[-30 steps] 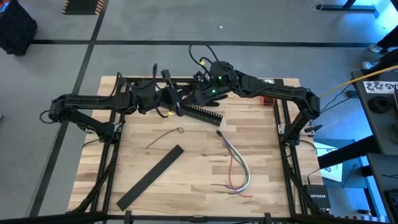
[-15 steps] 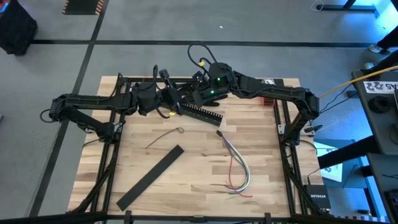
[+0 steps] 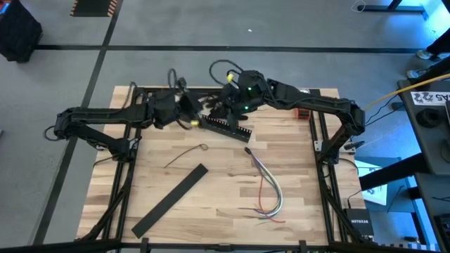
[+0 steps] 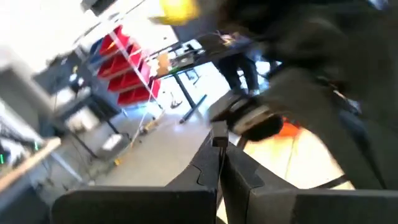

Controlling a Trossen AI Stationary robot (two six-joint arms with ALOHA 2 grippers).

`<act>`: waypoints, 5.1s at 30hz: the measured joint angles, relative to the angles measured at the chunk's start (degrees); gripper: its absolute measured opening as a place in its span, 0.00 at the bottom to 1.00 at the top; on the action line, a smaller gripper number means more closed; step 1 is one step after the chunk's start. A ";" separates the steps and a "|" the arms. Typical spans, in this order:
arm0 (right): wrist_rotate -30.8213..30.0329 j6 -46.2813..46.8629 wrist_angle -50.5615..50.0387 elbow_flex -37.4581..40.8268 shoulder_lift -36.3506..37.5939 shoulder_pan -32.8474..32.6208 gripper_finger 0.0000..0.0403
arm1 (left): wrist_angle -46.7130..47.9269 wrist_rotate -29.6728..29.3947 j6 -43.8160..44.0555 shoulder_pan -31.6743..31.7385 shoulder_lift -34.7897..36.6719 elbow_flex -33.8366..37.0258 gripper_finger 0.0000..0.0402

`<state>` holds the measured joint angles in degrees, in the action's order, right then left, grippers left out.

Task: Ziptie cables
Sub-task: Prepare the black zip tie

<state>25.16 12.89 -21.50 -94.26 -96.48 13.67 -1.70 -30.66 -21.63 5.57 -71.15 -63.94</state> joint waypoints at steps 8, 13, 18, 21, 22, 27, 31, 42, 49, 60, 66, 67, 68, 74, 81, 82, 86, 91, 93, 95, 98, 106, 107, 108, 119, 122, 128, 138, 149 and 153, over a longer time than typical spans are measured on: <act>-10.80 -31.82 -10.00 2.70 0.76 -2.46 0.00 | 10.59 -0.26 16.88 3.71 2.80 0.00 0.00; -11.05 -45.24 -4.98 8.63 0.67 -3.69 0.00 | 10.80 0.70 18.22 3.81 5.30 -0.02 0.00; -21.09 -50.96 -4.22 8.25 0.65 -3.98 0.04 | 12.33 2.25 17.06 3.79 10.28 -0.11 0.00; -28.97 -51.69 -4.28 5.27 0.98 -3.89 0.11 | 14.32 4.20 18.60 3.84 13.13 -0.11 0.00; -31.26 -52.89 -4.94 4.20 1.16 -3.87 0.14 | 14.86 5.28 19.77 3.82 14.38 -0.11 0.00; -33.85 -63.90 -8.35 0.96 1.83 -2.99 0.30 | 17.56 8.55 26.06 3.80 20.09 -0.11 0.00; -28.23 -72.46 -10.38 0.87 1.77 -1.84 0.37 | 17.92 12.42 33.23 3.84 24.00 -0.11 0.00; -17.05 -98.84 -3.62 0.89 -2.17 -4.12 0.38 | 18.33 16.60 48.61 3.84 30.22 -0.11 0.00; -21.47 -102.64 5.13 0.94 -2.90 -5.90 0.38 | 21.36 17.02 51.42 3.82 31.83 -0.11 0.00; -20.11 -102.39 5.46 0.41 -2.37 -9.02 0.38 | 21.29 16.99 51.15 3.84 32.08 -0.11 0.00; -20.89 -104.60 6.54 0.43 -2.37 -11.39 0.38 | 21.27 16.99 51.04 3.84 32.10 -0.11 0.00; -21.31 -104.68 7.33 0.43 -2.37 -11.70 0.38 | 21.27 16.99 51.02 3.85 32.10 -0.11 0.00; -22.09 -104.70 8.17 0.43 -2.37 -11.99 0.38 | 21.27 16.99 50.83 3.85 32.09 -0.11 0.00; -26.63 -102.68 11.07 0.43 -2.37 -12.65 0.38 | 21.27 16.99 49.65 3.84 32.06 -0.11 0.00; -28.37 -92.09 10.95 0.46 -2.91 -12.32 0.38 | 21.10 16.98 49.62 3.85 32.05 -0.11 0.00; -28.39 -90.96 11.11 0.43 -2.88 -12.48 0.38 | 21.10 16.99 49.56 3.84 32.06 -0.11 0.00; -27.29 -87.99 9.99 0.55 -1.92 -11.91 0.38 | 21.05 16.96 49.55 3.85 32.04 -0.11 0.00; -27.18 -86.13 7.26 0.37 4.81 -10.85 0.38 | 20.79 16.96 49.68 3.84 32.06 -0.11 0.00; -27.15 -86.12 3.43 0.28 7.05 -10.88 0.38 | 20.73 16.96 49.62 3.86 32.06 -0.11 0.00; -27.12 -86.17 -3.05 0.38 8.63 -10.93 0.38 | 20.51 16.96 49.73 3.86 32.04 -0.11 0.00; -27.03 -86.25 -11.46 0.39 9.25 -11.00 0.38 | 20.33 16.97 49.98 3.83 32.04 -0.11 0.00; -25.97 -98.76 -4.11 5.08 5.90 -11.02 0.38 | 20.66 17.60 52.82 3.82 31.69 -0.11 0.00; -25.50 -100.46 -2.75 5.30 5.52 -11.02 0.38 | 20.76 17.88 53.46 3.82 31.61 -0.11 0.00; -25.09 -102.10 -1.48 5.53 5.13 -11.02 0.38 | 20.82 18.08 54.00 3.82 31.52 -0.11 0.00; -17.87 -111.38 7.94 5.54 1.67 -11.04 0.38 | 20.73 18.43 54.24 3.86 30.97 -0.11 0.00; -15.49 -112.82 8.01 5.56 1.16 -11.02 0.38 | 20.64 18.43 54.25 3.86 31.03 -0.11 0.00; -17.24 -113.97 7.96 5.57 -1.38 -11.02 0.38 | 20.62 18.43 54.25 3.84 31.03 -0.11 0.00; -20.74 -115.18 10.77 5.59 -1.13 -11.60 0.38 | 20.79 18.47 54.59 3.84 31.03 -0.11 0.00; -27.04 -112.26 9.09 4.33 0.84 -10.47 0.38 | 20.82 18.52 54.47 3.82 31.03 -0.11 0.00; -24.30 -111.79 7.45 4.33 0.45 -11.01 0.38 | 20.79 18.52 54.21 3.82 31.03 -0.11 0.00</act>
<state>0.86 -98.89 -14.05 -89.93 -96.03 2.67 19.09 -12.14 32.58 9.39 -40.12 -64.05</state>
